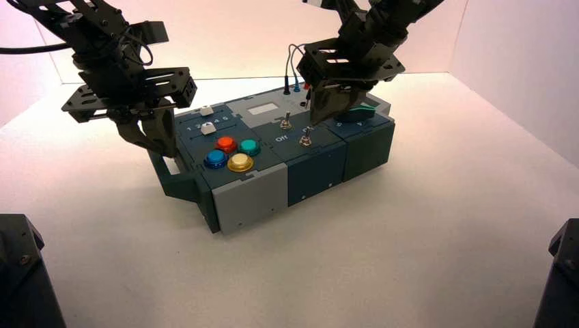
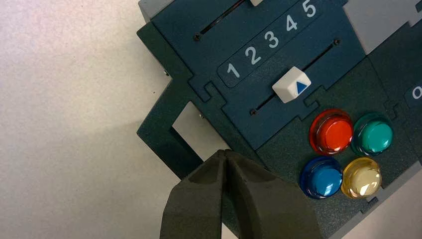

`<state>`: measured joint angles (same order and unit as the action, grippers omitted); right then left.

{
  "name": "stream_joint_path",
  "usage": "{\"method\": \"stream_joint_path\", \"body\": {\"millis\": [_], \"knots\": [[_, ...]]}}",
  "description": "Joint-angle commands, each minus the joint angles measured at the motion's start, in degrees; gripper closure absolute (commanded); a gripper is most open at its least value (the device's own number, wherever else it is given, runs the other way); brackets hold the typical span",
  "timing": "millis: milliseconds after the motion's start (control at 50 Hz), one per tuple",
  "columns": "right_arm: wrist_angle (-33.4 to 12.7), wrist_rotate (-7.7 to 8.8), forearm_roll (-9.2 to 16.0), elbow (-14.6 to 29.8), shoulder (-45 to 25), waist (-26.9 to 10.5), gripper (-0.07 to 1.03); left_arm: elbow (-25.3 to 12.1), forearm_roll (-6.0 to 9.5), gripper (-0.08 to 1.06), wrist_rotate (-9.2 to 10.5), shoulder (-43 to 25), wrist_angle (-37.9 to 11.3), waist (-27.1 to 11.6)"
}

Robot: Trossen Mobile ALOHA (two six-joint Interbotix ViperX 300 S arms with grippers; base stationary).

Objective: Flip the bottom switch off with the right gripper.

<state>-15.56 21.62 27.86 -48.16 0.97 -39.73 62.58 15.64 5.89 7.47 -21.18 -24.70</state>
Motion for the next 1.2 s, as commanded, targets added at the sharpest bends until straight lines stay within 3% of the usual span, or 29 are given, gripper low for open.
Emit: {"method": "stream_joint_path", "body": {"millis": [20, 1200], "knots": [[-0.3, 0.18, -0.1, 0.4, 0.6, 0.2, 0.99, -0.5, -0.26, 1.01, -0.18, -0.6, 0.7, 0.0], [-2.8, 0.18, 0.2, 3.0, -1.3, -2.1, 0.99, -1.1, -0.35, 1.01, -0.18, -2.5, 1.5, 0.0]]}}
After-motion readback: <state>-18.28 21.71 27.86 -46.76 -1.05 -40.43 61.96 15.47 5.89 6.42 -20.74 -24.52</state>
